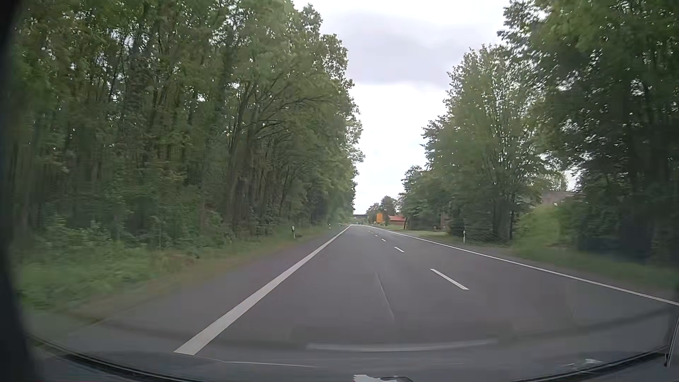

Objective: Follow the waypoints while adhering to traffic rules and regulations

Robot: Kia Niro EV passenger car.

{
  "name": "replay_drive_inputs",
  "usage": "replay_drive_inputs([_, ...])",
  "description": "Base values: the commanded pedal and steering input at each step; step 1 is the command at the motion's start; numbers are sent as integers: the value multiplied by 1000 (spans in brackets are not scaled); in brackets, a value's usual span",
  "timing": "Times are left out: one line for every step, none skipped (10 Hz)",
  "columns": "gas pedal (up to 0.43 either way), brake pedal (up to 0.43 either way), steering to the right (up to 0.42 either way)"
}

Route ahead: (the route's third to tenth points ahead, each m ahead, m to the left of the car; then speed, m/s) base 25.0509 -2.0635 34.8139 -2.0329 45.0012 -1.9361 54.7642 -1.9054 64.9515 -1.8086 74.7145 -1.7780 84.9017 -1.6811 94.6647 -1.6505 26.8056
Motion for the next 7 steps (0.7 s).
replay_drive_inputs([220,0,7])
replay_drive_inputs([220,0,6])
replay_drive_inputs([220,0,6])
replay_drive_inputs([220,0,7])
replay_drive_inputs([220,0,7])
replay_drive_inputs([220,0,7])
replay_drive_inputs([220,0,7])
